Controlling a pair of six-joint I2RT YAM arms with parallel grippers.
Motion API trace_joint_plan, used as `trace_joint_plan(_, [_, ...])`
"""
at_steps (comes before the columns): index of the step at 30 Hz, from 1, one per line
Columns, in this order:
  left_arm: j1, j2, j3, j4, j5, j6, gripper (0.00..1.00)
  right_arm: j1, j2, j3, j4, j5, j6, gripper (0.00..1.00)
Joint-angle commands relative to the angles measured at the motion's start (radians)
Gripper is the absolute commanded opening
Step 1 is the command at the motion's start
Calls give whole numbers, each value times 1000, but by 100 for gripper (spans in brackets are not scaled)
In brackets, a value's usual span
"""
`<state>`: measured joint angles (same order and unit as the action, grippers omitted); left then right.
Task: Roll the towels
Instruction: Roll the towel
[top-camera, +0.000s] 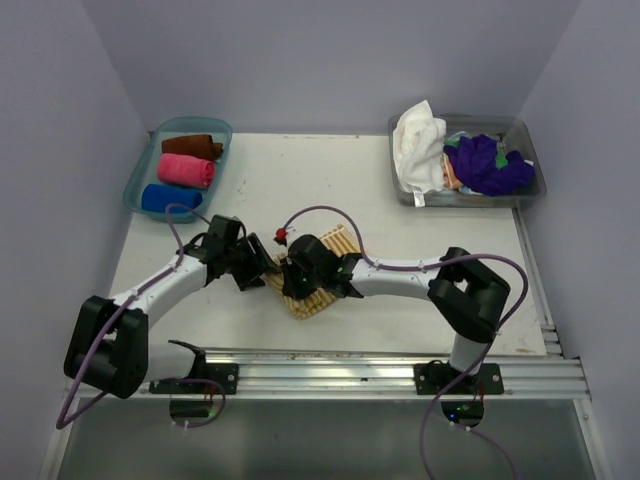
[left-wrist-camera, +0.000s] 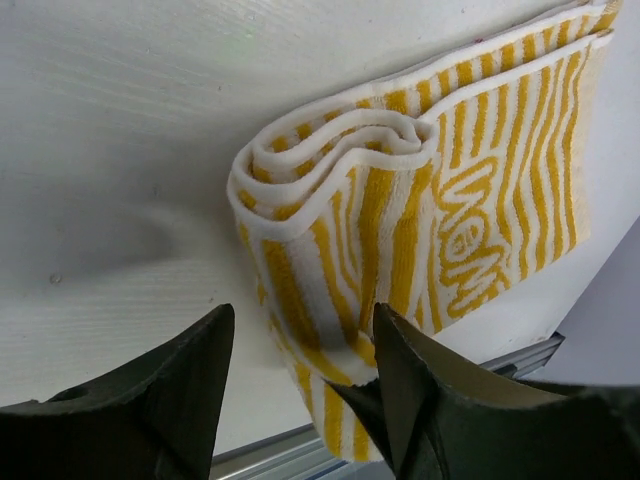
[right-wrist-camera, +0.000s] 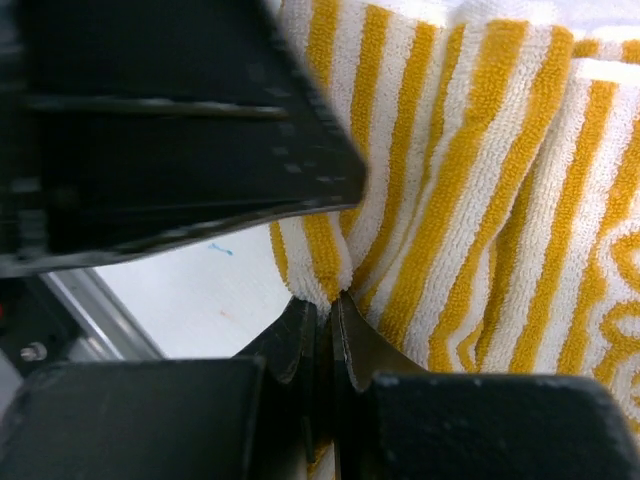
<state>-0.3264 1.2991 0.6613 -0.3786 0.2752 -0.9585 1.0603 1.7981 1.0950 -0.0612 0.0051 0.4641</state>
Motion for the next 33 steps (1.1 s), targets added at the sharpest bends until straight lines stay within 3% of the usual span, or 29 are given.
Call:
trace_joint_plan(1, [16, -58, 37, -58, -30, 1, 61, -55, -63, -55, 122, -195, 111, 0])
trace_joint_plan(9, [29, -80, 57, -43, -1, 13, 59, -180, -86, -159, 311, -402, 299, 0])
trace_joint_plan(17, [13, -78, 67, 44, 71, 44, 56, -282, -33, -366, 765, -565, 571, 0])
trace_joint_plan(18, [7, -74, 67, 50, 76, 47, 55, -290, -20, -401, 869, -571, 629, 0])
trace_joint_plan(33, [-69, 12, 135, 185, 113, 81, 49, -336, 199, -573, 1535, -577, 979, 0])
